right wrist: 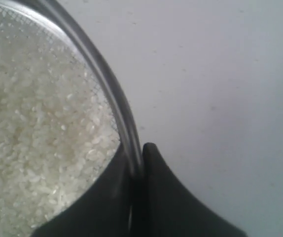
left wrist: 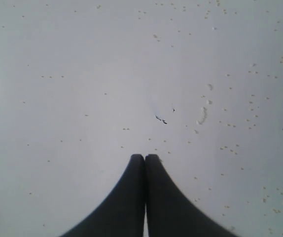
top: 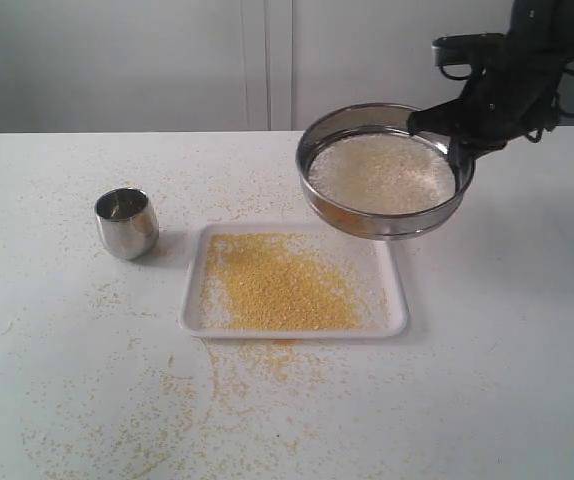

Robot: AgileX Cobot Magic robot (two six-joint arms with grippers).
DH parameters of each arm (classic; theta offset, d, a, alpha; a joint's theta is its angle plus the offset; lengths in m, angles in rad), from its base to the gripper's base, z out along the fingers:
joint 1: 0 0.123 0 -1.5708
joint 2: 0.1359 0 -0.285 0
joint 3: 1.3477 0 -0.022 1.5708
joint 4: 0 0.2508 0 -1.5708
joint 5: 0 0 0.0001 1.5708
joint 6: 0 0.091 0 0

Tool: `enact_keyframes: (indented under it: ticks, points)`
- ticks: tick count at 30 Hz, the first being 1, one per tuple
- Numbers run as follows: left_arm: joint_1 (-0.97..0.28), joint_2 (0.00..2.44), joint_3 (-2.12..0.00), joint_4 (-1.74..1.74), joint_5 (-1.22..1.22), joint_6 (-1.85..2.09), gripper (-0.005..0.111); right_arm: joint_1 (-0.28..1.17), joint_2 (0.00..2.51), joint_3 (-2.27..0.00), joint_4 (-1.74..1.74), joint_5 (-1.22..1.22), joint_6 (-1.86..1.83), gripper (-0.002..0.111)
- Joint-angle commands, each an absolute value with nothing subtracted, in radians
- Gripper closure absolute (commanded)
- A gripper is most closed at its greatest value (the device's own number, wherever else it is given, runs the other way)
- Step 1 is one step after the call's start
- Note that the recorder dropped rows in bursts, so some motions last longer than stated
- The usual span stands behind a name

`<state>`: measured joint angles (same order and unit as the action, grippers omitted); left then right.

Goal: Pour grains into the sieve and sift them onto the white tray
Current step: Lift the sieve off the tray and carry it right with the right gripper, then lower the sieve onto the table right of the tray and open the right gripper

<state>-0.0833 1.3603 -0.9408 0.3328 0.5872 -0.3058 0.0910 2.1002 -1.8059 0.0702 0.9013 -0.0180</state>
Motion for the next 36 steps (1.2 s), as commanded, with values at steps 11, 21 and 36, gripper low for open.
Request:
enact_keyframes:
  ticks: [11, 21, 36]
  points:
    - [-0.082, 1.349, -0.937, 0.337, 0.596, -0.311, 0.107, -0.108, 2.086, -1.755, 0.071, 1.050, -0.095, 0.108]
    - [-0.082, 1.349, -0.937, 0.337, 0.596, -0.311, 0.107, -0.142, 2.086, -1.636, 0.072, 0.978, -0.090, 0.108]
    - [-0.082, 1.349, -0.937, 0.337, 0.596, -0.311, 0.107, -0.170, 2.086, -1.537, 0.070, 0.824, -0.092, 0.108]
